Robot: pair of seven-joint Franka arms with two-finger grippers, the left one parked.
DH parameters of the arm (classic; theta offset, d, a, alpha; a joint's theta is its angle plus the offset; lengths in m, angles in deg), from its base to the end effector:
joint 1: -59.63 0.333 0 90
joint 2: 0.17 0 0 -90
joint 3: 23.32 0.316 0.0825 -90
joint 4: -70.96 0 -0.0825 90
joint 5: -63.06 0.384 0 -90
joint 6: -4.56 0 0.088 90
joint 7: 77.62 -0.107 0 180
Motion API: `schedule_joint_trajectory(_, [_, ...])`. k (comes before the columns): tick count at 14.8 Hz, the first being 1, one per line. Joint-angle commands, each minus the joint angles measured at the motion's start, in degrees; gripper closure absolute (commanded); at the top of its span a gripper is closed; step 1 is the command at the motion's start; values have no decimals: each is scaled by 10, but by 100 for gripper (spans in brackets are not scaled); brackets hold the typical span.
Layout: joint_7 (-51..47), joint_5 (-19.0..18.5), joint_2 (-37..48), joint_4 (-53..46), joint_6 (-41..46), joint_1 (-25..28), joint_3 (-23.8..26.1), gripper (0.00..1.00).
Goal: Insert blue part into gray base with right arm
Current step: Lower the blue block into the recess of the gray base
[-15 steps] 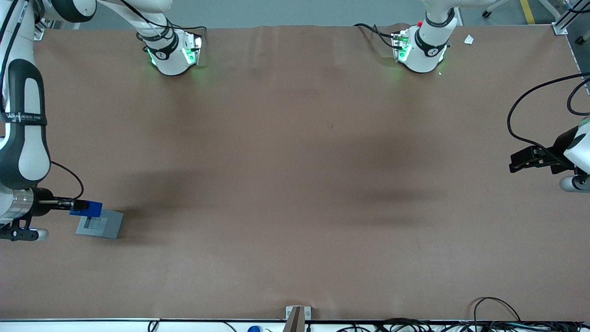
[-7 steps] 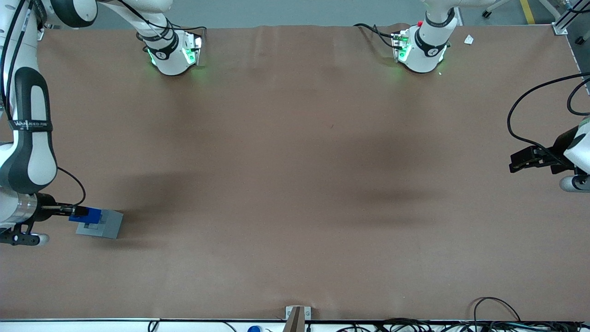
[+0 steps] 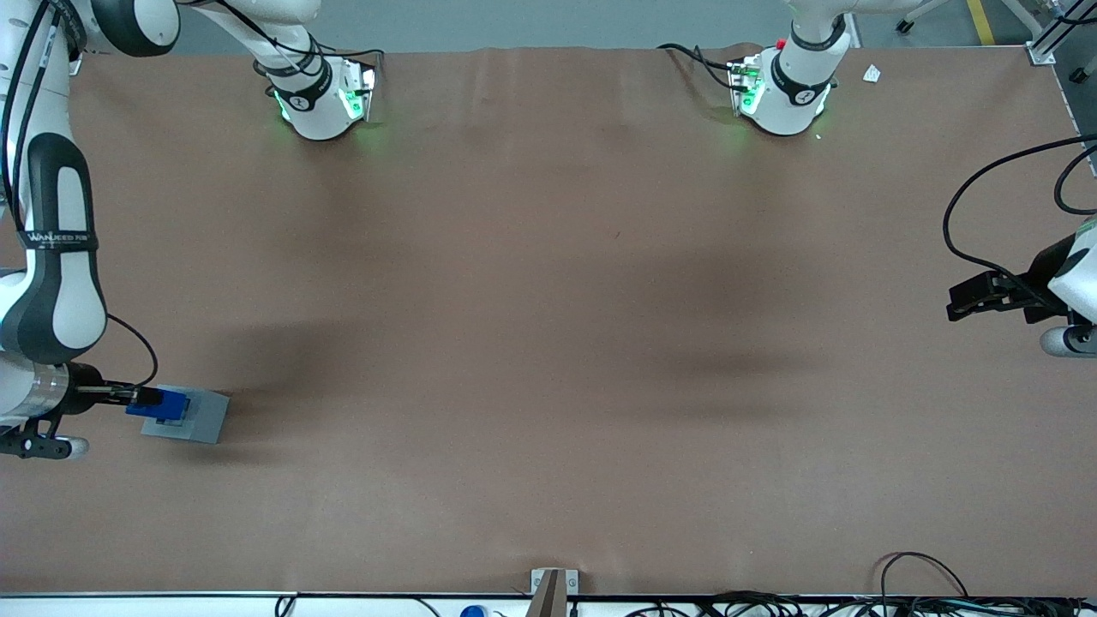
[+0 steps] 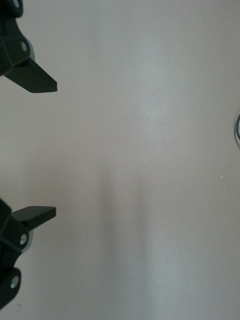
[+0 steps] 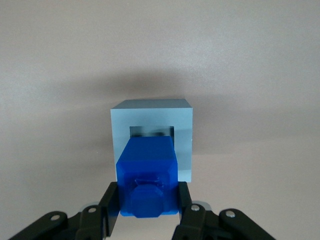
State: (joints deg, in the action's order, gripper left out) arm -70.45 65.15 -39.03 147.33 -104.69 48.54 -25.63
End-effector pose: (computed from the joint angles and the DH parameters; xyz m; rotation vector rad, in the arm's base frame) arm 0.7038 -0.1586 0.3229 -3.1061 0.1787 0.1568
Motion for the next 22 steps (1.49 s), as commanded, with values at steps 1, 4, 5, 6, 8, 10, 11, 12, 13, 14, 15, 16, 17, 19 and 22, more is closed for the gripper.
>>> schedule_joint_trajectory(1, [-11, -7, -1, 5, -3, -5, 7, 100])
schedule_joint_trajectory(4, [-11, -7, -6, 5, -3, -5, 7, 100])
schedule_joint_trajectory(5, [-11, -7, -6, 5, -3, -5, 7, 100])
schedule_joint_trajectory(6, [-11, -7, -7, 5, -4, -5, 7, 100])
schedule_joint_trajectory(8, [-11, -7, -11, 5, -4, -5, 7, 100])
schedule_joint_trajectory(10, [-17, -7, -13, 3, -4, -6, 7, 100])
schedule_joint_trajectory(11, [-17, -7, -13, 3, -5, -6, 7, 100])
schedule_joint_trajectory(12, [-19, -7, -13, 3, -17, -6, 7, 100])
schedule_joint_trajectory(13, [-19, -7, -13, 4, -26, -6, 7, 100])
schedule_joint_trajectory(14, [-19, -7, -15, 4, -27, -6, 7, 100])
schedule_joint_trajectory(15, [-19, -7, -15, 4, -27, -6, 7, 100])
schedule_joint_trajectory(16, [-19, -8, -15, 3, -27, -6, 6, 100])
schedule_joint_trajectory(17, [-19, -8, -15, 3, -27, -6, 6, 100])
schedule_joint_trajectory(19, [-19, -8, -16, 4, -29, -6, 7, 100])
schedule_joint_trajectory(22, [-18, -8, -18, 4, -33, -6, 7, 100])
